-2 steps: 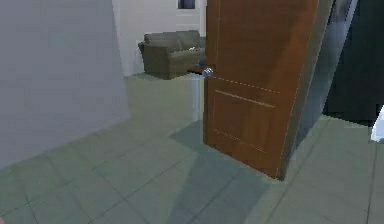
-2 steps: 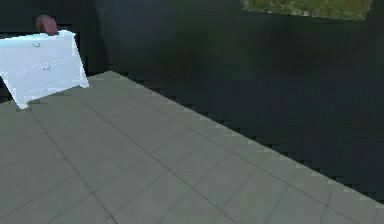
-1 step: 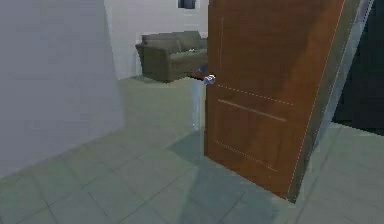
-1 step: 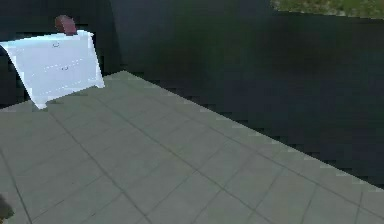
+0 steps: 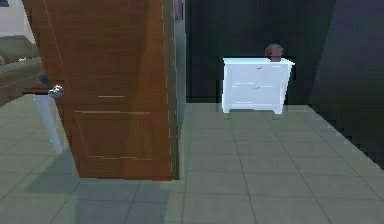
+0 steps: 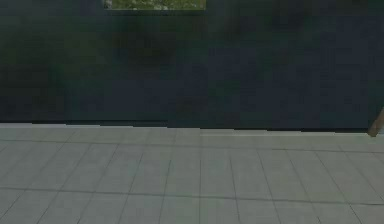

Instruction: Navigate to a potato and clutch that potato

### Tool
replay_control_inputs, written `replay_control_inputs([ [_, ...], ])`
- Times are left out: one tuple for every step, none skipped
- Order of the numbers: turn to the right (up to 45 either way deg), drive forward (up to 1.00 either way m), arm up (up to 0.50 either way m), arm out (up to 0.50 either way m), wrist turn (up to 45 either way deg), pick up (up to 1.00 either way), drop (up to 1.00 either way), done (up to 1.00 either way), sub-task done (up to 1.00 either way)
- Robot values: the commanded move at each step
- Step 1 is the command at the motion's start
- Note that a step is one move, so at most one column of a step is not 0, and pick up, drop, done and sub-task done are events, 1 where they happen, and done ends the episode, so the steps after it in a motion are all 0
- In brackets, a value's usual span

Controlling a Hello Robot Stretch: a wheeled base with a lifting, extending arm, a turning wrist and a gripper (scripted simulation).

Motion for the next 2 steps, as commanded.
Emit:
replay_control_inputs([
  [0.0,0.2,0.0,0.0,0.0,0.0,0.0,0.0,0.0],
  [-45.0,0.0,0.0,0.0,0.0,0.0,0.0,0.0,0.0],
])
